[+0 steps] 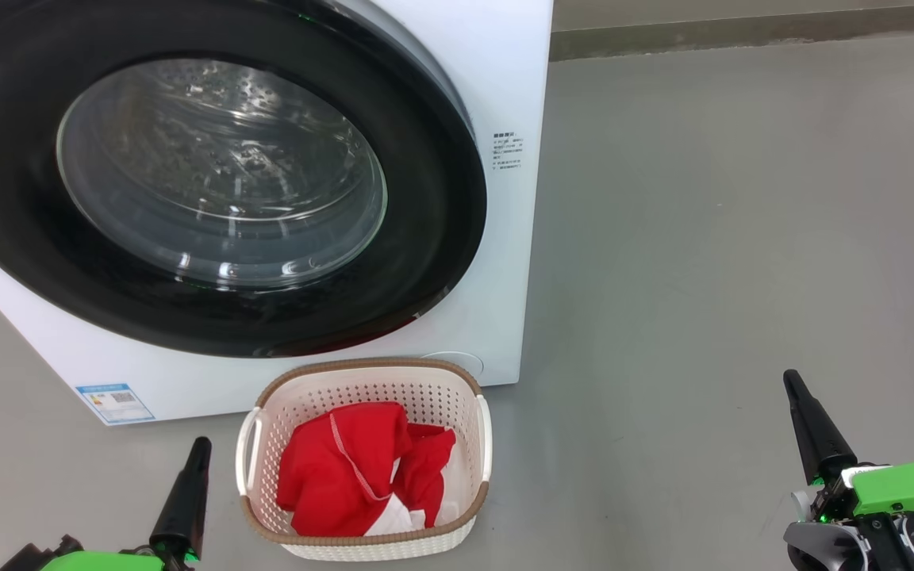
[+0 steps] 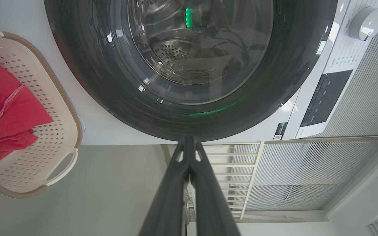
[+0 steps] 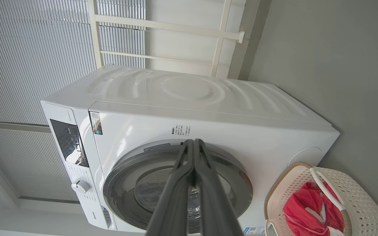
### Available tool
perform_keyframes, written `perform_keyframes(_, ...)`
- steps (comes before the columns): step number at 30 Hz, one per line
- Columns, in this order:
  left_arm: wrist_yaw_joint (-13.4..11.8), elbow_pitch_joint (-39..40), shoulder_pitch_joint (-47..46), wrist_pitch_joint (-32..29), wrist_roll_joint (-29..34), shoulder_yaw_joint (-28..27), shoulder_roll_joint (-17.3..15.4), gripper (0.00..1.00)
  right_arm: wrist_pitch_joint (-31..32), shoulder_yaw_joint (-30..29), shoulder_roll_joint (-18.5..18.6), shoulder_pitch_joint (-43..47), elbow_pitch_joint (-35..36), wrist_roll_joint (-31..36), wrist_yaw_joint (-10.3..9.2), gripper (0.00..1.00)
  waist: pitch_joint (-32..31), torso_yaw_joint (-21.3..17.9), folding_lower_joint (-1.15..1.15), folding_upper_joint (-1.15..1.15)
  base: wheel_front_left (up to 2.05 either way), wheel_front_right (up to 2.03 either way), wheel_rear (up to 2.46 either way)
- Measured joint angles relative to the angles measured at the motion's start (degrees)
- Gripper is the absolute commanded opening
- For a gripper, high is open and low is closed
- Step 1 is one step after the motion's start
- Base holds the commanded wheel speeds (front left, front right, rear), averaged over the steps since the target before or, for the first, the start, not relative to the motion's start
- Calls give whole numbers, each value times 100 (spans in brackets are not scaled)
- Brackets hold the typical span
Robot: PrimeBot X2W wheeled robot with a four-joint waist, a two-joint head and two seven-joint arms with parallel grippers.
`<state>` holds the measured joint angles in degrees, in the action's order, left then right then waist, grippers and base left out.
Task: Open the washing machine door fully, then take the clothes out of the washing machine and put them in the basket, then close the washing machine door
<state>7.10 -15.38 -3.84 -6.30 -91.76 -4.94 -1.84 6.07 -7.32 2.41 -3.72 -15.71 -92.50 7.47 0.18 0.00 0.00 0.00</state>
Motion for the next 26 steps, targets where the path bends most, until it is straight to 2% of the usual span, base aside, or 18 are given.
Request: perform_keyframes(26,0,0,0,0,0,0,0,0,0,-9,-2,0,0,1,0,0,0,0,0,0,0,0,0)
